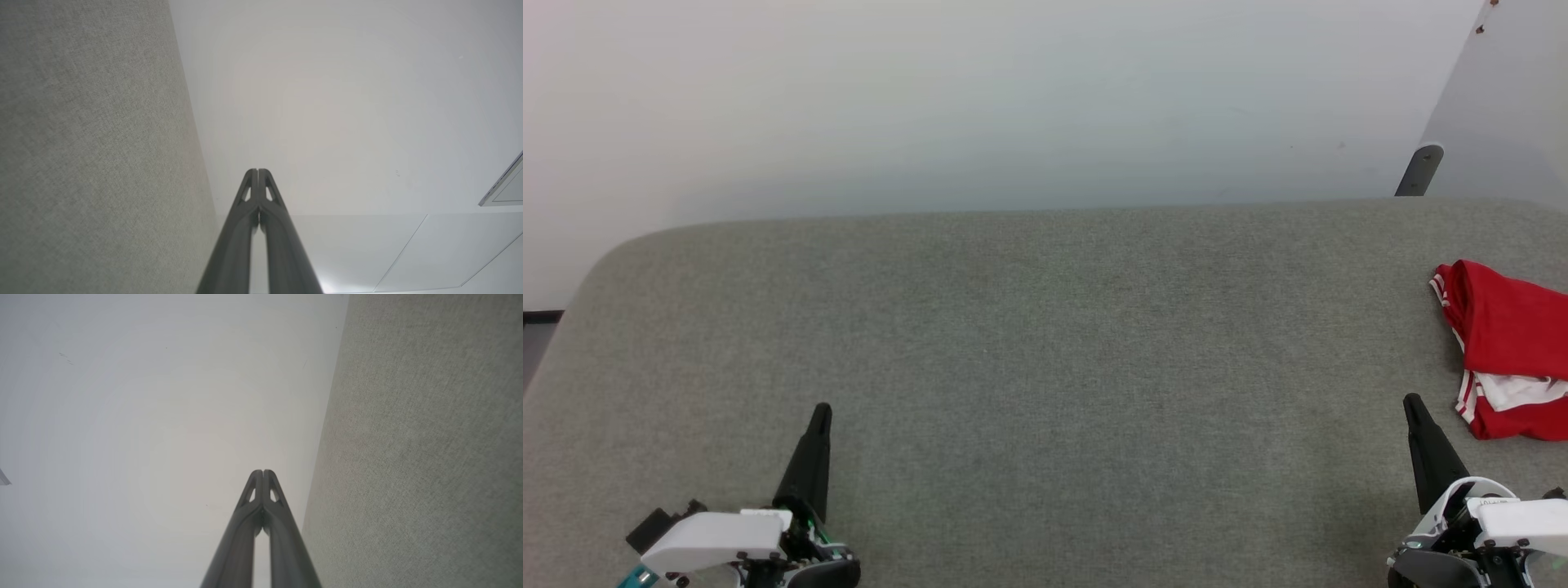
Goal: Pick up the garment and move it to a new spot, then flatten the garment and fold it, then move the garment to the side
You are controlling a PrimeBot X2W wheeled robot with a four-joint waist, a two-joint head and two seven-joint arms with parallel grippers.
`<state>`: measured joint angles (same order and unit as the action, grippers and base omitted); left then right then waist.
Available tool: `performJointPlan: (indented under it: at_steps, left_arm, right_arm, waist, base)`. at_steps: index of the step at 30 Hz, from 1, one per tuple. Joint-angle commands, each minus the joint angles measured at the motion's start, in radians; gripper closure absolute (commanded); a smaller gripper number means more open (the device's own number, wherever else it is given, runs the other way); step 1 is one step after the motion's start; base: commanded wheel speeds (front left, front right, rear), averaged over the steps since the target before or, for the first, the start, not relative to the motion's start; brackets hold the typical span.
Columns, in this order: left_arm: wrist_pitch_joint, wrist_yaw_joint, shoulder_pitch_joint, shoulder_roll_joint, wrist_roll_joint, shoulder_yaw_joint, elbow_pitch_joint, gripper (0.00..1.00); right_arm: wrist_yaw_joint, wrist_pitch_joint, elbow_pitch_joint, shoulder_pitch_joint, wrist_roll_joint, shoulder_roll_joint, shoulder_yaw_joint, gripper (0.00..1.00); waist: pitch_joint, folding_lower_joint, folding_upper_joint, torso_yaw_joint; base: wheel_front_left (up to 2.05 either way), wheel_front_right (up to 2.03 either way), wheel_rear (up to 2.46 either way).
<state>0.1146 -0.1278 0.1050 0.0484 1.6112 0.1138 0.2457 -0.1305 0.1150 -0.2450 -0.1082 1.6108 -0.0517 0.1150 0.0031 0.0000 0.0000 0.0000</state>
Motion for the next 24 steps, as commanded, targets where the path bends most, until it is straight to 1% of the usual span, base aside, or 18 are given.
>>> performJointPlan:
  at_steps: [1, 24]
  left_arm:
    - [0.003, -0.005, 0.009, 0.0, 0.003, 0.002, -0.002, 1.0]
    - [0.003, -0.005, 0.008, 0.0, 0.003, 0.002, -0.002, 1.0]
  right_arm:
    - [0.0, 0.002, 0.0, -0.003, 0.004, 0.004, 0.0, 1.0]
    - [0.0, 0.002, 0.0, -0.003, 0.004, 0.004, 0.0, 1.0]
  waist:
    - [0.0, 0.0, 0.0, 0.0]
    - [0.0, 0.0, 0.0, 0.0]
  base:
    - [0.0, 0.0, 0.0]
    - [0.0, 0.0, 0.0]
